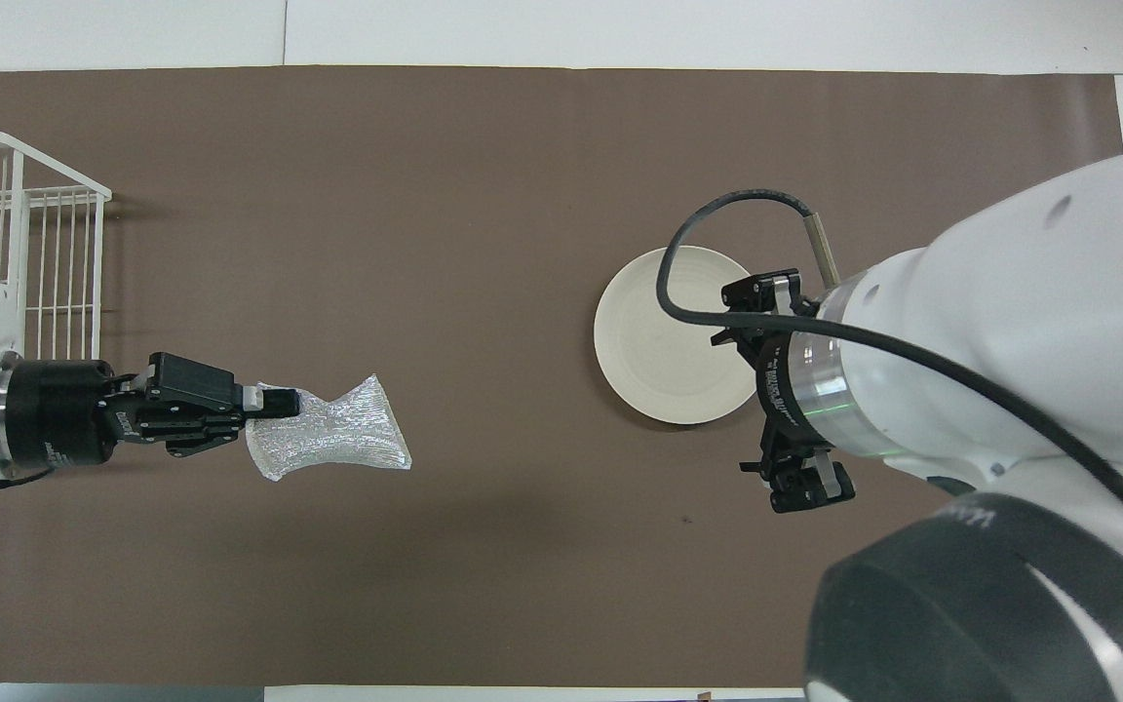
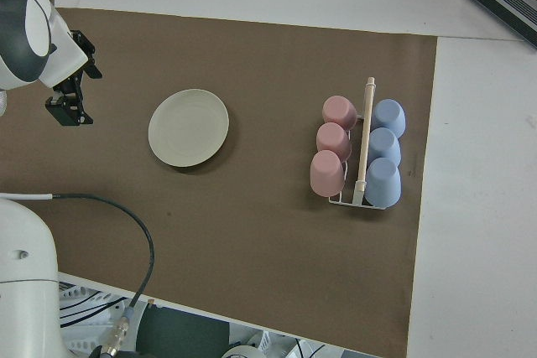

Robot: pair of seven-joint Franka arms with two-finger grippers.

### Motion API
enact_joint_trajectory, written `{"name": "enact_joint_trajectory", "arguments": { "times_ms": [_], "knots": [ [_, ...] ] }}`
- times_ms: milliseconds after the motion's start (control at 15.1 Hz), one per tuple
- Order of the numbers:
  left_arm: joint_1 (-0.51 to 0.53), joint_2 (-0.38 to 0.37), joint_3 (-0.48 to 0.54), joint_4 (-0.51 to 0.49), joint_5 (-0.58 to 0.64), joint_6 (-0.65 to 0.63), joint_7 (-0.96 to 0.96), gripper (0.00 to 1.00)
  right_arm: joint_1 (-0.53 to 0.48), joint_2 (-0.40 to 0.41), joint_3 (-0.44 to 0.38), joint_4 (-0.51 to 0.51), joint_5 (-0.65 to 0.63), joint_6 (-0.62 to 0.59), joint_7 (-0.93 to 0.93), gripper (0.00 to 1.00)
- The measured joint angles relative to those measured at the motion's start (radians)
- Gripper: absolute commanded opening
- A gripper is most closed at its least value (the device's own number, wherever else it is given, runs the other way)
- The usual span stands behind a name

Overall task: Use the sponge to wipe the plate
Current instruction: 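Lift the sponge with the left gripper while the right gripper approaches, then grasp the sponge with the right gripper while the left gripper releases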

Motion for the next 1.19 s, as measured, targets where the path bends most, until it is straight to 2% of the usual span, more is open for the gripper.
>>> {"name": "enact_joint_trajectory", "arguments": {
  "times_ms": [264,595,793,1190],
  "knots": [
    [-0.062,-0.035,-0.002,-0.099,-0.109,0.013,0.169,0.0,0.142,0.001,0.002,-0.017,0.0,0.083,0.229,1.0],
    [-0.121,-0.037,-0.003,-0.197,-0.226,0.024,0.419,0.0,0.301,0.004,0.003,-0.089,0.0,0.275,0.462,1.0],
    [-0.139,-0.038,-0.004,-0.218,-0.235,0.018,0.483,0.0,0.359,0.009,0.004,-0.135,0.0,0.336,0.509,1.0],
    [-0.145,-0.04,-0.004,-0.224,-0.236,0.006,0.5,0.0,0.396,0.009,0.003,-0.203,0.0,0.439,0.509,1.0]
  ]
}}
